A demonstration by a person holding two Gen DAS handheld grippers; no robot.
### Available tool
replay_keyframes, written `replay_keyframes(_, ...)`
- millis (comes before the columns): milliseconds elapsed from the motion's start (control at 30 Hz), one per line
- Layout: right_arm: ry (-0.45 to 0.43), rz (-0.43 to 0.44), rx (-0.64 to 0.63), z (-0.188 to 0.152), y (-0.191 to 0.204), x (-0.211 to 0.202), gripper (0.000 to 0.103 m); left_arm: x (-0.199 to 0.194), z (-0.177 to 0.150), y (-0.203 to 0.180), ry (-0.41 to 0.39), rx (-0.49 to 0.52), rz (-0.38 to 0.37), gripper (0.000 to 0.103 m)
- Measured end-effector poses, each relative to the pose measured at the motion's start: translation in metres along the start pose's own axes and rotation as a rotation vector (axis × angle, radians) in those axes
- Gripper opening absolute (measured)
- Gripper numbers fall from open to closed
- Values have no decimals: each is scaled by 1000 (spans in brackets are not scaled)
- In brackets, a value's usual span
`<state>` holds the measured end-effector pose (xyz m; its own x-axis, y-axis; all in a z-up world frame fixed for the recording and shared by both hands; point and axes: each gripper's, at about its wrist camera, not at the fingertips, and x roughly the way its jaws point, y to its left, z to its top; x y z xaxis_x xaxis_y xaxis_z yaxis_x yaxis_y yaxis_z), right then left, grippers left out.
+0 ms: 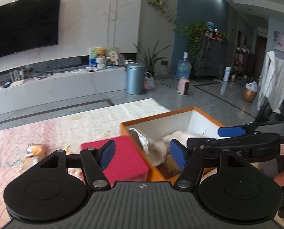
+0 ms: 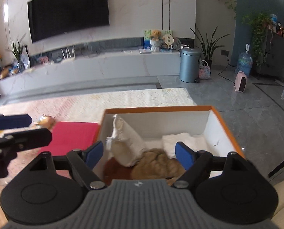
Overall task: Organize soft objects
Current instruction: 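Move both tools back over the table toward the plastic bag and knitted item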
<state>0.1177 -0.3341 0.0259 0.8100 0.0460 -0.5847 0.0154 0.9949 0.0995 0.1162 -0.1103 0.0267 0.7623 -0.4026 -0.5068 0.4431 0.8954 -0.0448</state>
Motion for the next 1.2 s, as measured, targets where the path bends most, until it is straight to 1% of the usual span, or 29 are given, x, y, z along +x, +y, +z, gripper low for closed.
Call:
replay_keyframes(67, -25, 16, 29, -12, 13, -9, 81, -8, -14, 6, 13, 4, 37, 77)
replay_keyframes(133, -53, 14, 35, -25, 28, -15, 81, -14, -28, 14, 39, -5, 67, 76)
replay_keyframes(267, -65, 19, 14, -48, 56, -20, 81, -22, -57, 43, 117, -93, 121, 72)
replay_keyframes(367, -42, 44, -4, -63, 73, -17, 81, -32, -76, 67, 159, -163, 172, 71)
replay_keyframes(467, 7, 77, 7, -77, 86, -8, 81, -43, -90, 87, 182, -216, 211, 70)
replay_keyframes(567, 49, 98, -10, -90, 101, 0, 81, -55, -108, 109, 197, -269, 233, 70)
replay_keyframes(633, 69, 111, -28, -96, 109, 5, 81, -62, -122, 118, 205, -308, 235, 68)
replay_keyframes(700, 89, 123, -45, -101, 116, 9, 80, -64, -128, 122, 203, -327, 228, 67)
replay_keyframes(833, 125, 135, -69, -107, 129, 19, 80, -64, -135, 122, 210, -316, 224, 67)
replay_keyframes(967, 158, 143, -80, -107, 136, 32, 80, -59, -138, 127, 213, -333, 214, 66)
replay_keyframes(1100, 176, 161, -102, -102, 147, 49, 69, -54, -132, 137, 205, -348, 205, 66)
replay_keyframes(1200, 173, 196, -141, -95, 161, 58, 63, -47, -120, 146, 208, -314, 213, 66)
